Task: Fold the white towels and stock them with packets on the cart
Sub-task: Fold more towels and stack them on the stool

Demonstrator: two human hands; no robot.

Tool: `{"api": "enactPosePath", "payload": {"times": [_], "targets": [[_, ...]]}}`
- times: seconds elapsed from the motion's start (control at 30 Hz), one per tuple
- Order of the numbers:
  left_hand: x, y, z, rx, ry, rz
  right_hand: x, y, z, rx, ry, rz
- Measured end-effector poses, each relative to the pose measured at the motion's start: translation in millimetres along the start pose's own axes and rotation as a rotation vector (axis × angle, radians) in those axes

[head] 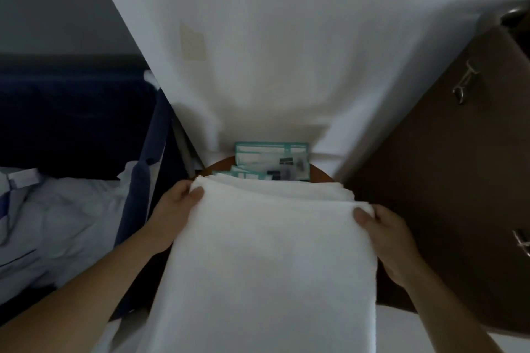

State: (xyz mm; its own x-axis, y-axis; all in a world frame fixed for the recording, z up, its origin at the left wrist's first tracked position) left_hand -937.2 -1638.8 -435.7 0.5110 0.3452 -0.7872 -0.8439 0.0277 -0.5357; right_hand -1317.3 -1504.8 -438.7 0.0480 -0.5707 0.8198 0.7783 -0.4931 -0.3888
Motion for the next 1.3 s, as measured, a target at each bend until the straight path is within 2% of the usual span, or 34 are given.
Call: {"api": "enactPosePath", "payload": {"times": [0.13, 0.3, 0.47, 0.6, 0.83, 1.03, 1.17, 1.3], "targets": [[-23.6, 2.6, -37.9, -0.079, -0.003, 0.036, 22.5, 5.2, -38.4, -0.079, 0.019, -0.063], [20.0, 52.4, -59.9, 0.017, -0.083, -0.200, -15.7, 36.4, -63.2, -0.069, 0.134, 0.121], [33.4, 48.6, -53.8, -0.084, -0.129, -0.083, -24.9, 29.4, -58.4, -0.183, 0.086, 0.152], [45.9, 26.6, -24.2, -0.112, -0.222, 0.068, -33.6, 19.2, -31.0, -0.194, 0.102, 0.076], [102.2, 3.2, 48.1, 0.085, -0.322, -0.043, -71.5, 2.5, 46.1, -0.062, 0.239, 0.015], [137.7, -10.2, 101.1, 0.132, -0.340, -0.097, -113.7, -16.4, 114.9, -0.074, 0.247, 0.086], [155.0, -24.6, 132.7, 0.073, -0.297, -0.167, -133.6, -27.7, 150.2, -0.119, 0.211, 0.168], [166.8, -37.5, 148.9, 0.054, -0.282, -0.224, -149.5, -31.2, 170.9, -0.083, 0.139, 0.270]]}}
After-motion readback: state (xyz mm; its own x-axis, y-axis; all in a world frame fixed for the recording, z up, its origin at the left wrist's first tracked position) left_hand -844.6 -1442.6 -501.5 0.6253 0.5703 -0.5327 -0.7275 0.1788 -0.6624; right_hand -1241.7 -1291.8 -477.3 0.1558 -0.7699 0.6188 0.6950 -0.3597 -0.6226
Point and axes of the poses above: each hand's wrist, its own z-axis away from the middle knuckle, its own y-axis out of the palm, x = y × z, the point moved 8 cm from there along -z, towards the middle knuckle, and after that the axes turned 12 degrees about -x, right-handed, at the moved point
